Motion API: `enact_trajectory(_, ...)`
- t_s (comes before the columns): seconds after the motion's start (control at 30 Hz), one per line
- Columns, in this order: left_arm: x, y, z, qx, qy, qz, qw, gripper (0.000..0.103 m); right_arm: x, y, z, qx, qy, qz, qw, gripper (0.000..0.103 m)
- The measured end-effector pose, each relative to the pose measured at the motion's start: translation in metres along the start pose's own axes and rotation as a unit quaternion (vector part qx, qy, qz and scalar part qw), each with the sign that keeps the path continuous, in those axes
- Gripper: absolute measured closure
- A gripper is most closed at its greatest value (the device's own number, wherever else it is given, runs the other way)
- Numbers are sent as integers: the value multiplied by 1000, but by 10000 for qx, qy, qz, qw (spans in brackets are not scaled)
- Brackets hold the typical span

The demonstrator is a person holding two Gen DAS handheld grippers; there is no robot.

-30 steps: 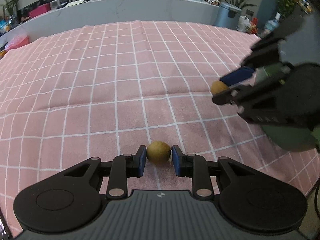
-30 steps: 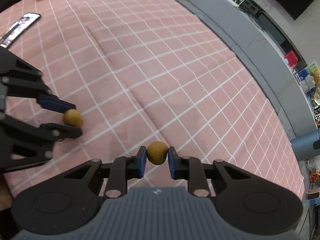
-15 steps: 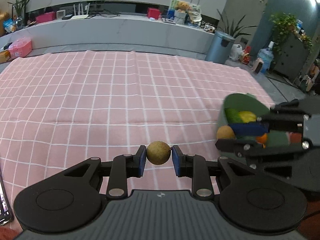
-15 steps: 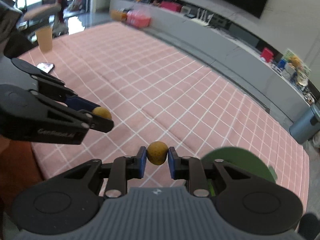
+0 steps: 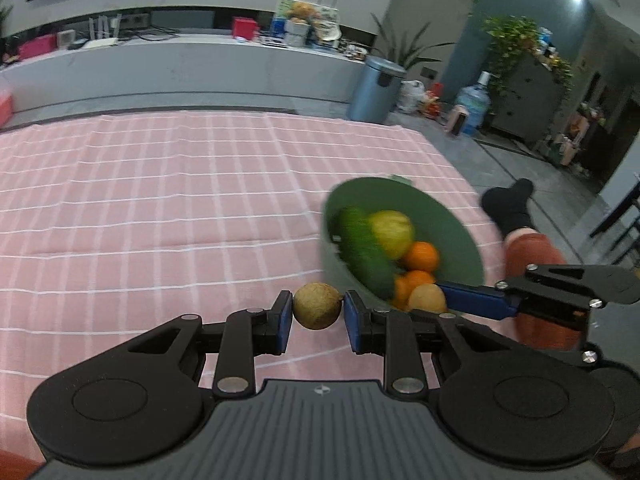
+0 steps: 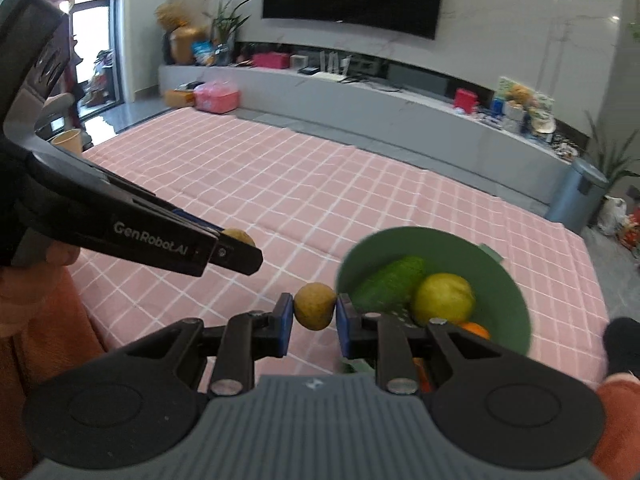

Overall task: Organize fruits
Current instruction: 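Carry both longans over the colander and open both grippers to drop them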

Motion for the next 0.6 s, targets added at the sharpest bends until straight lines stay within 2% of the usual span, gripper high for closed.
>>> enact_trajectory(0.27, 13, 26, 22, -501, -155, 211, 9984, 72, -15, 40, 0, -301, -73, 174, 9994, 84)
enact_trajectory(0.5, 27, 46, 51, -678, -413, 458, 9958, 72, -26, 94, 12, -385, -359, 580, 9969, 84)
enact_trajectory(0.6, 37, 58, 63, -677, -458, 774, 9936, 72, -29, 112, 21, -386, -449, 662, 9960, 84)
Point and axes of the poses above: each gripper's, at about its wrist camera, not at the fingertips, and z roughly the way its jaws point, y to its right, x to its top, the point moved 3 cm from there along z, roughly the way its jaws point, and after that the axes turned 2 degrees about -y, right-handed, at the moved point
